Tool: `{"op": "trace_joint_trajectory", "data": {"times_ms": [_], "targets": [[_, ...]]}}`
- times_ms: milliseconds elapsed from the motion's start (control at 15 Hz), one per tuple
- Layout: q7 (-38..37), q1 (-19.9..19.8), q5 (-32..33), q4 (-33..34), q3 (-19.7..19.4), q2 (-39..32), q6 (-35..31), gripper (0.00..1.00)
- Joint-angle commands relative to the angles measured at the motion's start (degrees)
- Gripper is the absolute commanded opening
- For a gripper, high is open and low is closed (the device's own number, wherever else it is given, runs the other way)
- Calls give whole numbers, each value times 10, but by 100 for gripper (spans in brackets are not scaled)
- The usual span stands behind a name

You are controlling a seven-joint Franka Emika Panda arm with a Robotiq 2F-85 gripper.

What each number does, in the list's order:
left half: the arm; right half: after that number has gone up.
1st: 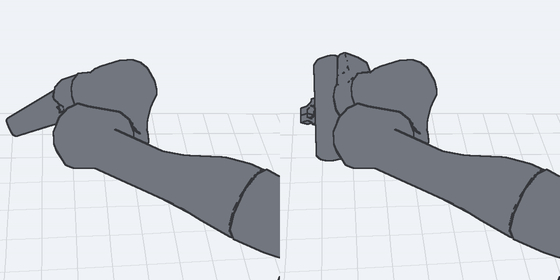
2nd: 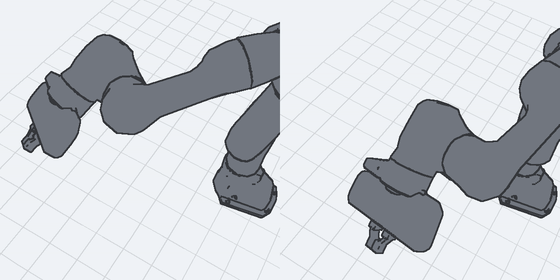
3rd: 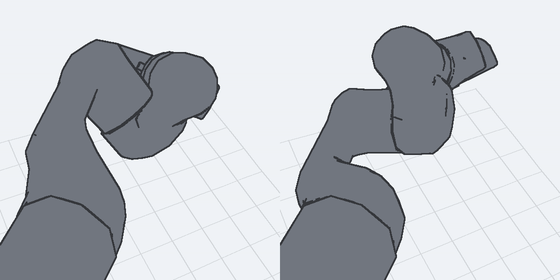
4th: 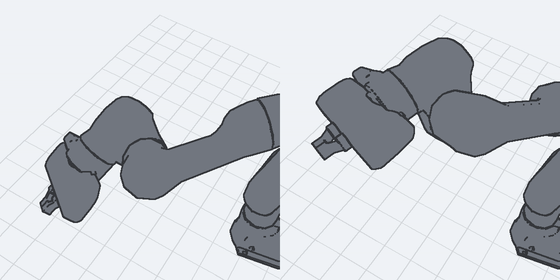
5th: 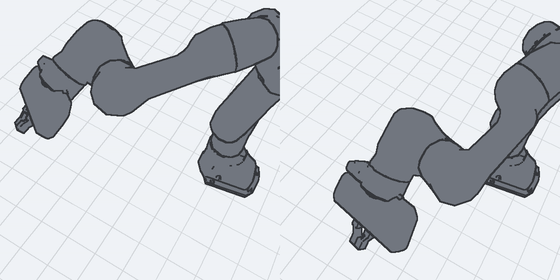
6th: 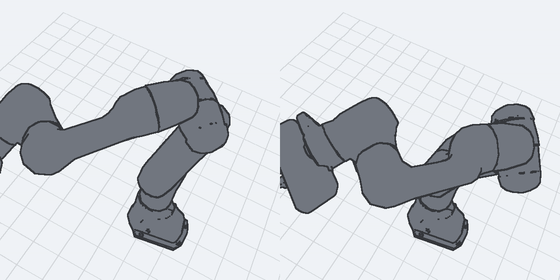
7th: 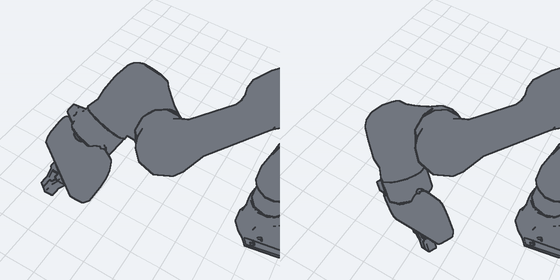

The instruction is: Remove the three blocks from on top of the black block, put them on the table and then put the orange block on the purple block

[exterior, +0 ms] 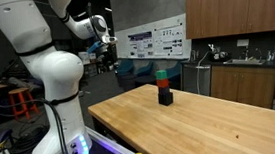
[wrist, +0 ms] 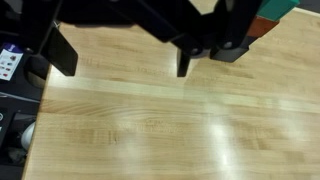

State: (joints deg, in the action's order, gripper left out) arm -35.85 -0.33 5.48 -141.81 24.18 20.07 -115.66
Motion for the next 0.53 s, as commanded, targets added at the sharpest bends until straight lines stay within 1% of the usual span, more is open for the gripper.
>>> {"op": "trace_joint_trajectory", "data": {"times_ms": [0,333,467], "targets": [[-8,27,10,1,-26,-4,2,100],[-9,26,12,0,-27,-5,-1,100],[-5,26,15,-6,-40,-3,-12,100]]}}
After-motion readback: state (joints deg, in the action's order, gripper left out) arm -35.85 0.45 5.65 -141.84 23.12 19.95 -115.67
